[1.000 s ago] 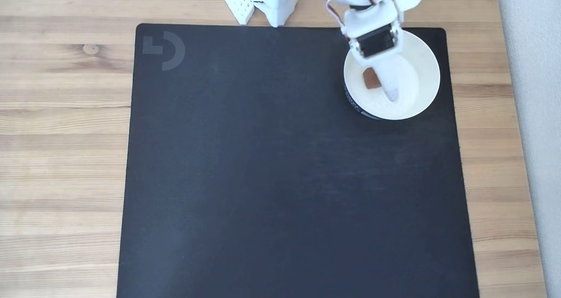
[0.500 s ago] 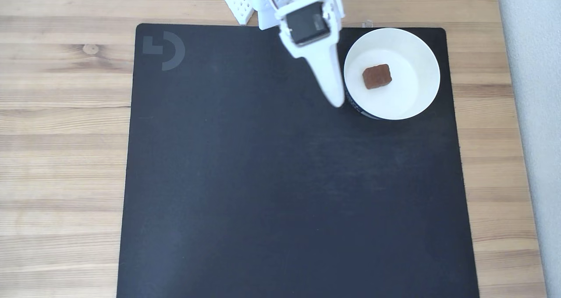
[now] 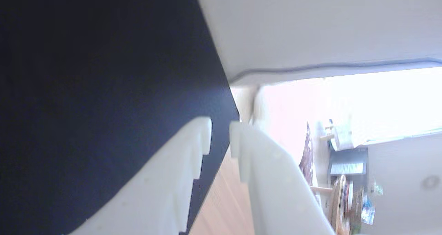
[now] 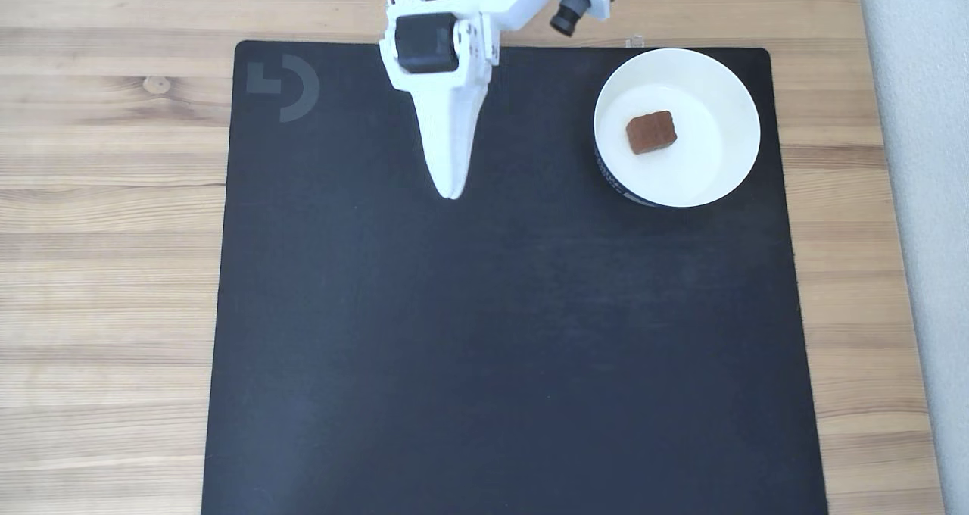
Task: Pick up the toy and place it on the plate
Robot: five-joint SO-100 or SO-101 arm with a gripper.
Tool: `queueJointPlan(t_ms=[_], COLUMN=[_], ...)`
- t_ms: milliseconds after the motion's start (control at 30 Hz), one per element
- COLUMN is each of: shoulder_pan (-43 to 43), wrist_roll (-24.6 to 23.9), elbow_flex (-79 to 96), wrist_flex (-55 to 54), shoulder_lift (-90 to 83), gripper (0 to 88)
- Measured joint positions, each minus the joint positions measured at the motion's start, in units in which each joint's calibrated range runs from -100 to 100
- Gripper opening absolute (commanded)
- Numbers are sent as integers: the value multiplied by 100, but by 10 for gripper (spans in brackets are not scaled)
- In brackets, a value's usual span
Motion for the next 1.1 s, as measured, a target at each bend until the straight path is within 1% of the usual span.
queueJointPlan(t_ms=[67, 200, 300, 467, 567, 700, 1100], shoulder_pan=[58, 25, 117, 133, 100, 100, 100], wrist_roll=[57, 443, 587, 628, 746, 885, 896], elbow_flex=[151, 416, 444, 444, 444, 444, 444], wrist_flex=[0, 8, 388, 1081, 1469, 1629, 1764], shoulder_lift=[-33, -50, -50, -50, -50, -50, -50], gripper=[25, 25, 25, 25, 25, 25, 26])
